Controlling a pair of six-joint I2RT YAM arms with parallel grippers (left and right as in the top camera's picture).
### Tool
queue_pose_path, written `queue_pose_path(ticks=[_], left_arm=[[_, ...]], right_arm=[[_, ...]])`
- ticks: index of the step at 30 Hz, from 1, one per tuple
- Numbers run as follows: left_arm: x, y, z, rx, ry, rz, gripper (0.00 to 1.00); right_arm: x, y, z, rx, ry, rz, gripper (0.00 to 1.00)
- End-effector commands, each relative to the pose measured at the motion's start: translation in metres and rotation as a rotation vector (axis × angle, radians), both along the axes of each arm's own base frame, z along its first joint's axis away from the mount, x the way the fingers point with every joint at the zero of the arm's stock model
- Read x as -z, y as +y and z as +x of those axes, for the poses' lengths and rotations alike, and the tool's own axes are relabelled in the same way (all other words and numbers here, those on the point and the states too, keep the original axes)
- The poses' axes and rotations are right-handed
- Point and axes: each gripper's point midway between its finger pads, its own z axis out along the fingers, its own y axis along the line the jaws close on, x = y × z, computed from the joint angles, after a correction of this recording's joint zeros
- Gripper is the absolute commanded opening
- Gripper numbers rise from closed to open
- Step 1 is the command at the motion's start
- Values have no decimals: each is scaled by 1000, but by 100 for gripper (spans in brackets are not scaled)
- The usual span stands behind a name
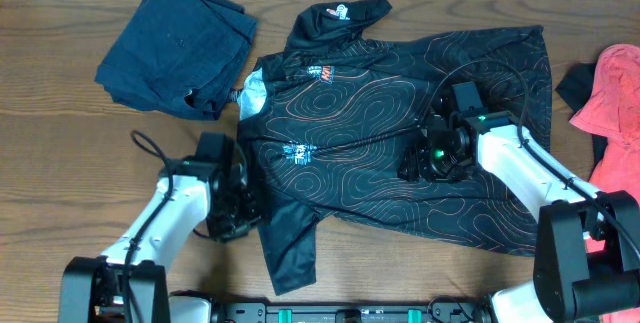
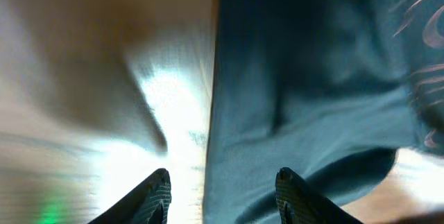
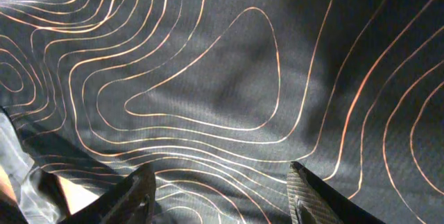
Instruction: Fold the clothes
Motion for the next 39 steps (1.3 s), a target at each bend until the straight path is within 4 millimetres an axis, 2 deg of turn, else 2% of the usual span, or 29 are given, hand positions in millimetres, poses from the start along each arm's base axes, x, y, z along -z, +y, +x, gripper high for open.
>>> queue_pose_path(ticks=[1,6,8,12,13,17,21,26,29,33,39], left_arm=[[5,-19,-24,-41,88,-94,50],[16,-27,-40,-13,109,-76,50],[18,-29,-41,-6,107,-58,38],[19,-33,-40,14,92,-47,8],[19,-33,-41,15,91,-47,6],[11,-32,-40,16,82,-41,6],[-13,-19,-32,23,19,39,6],[-54,-9,-1,38,-204,94,6],[-68,-10,14,34,-315,84,6],[-77,-16,32,57,-418,59,5],[-88,-23,58,60,-538,34,6]], right_arm=[[0,1,-1,17,9,15,59],[0,1,1,17,4,16,59],[0,1,1,17,3,16,59],[0,0,1,30,6,16,59],[-1,-1,2,36,6,17,59],[-2,-9,6,66,4,21,58],[-11,-26,10,123,-14,23,58],[-29,-63,14,301,-25,3,59],[-36,-88,6,417,8,-11,60],[-36,-116,-10,522,77,-32,61],[-36,-139,-31,621,165,-30,62]])
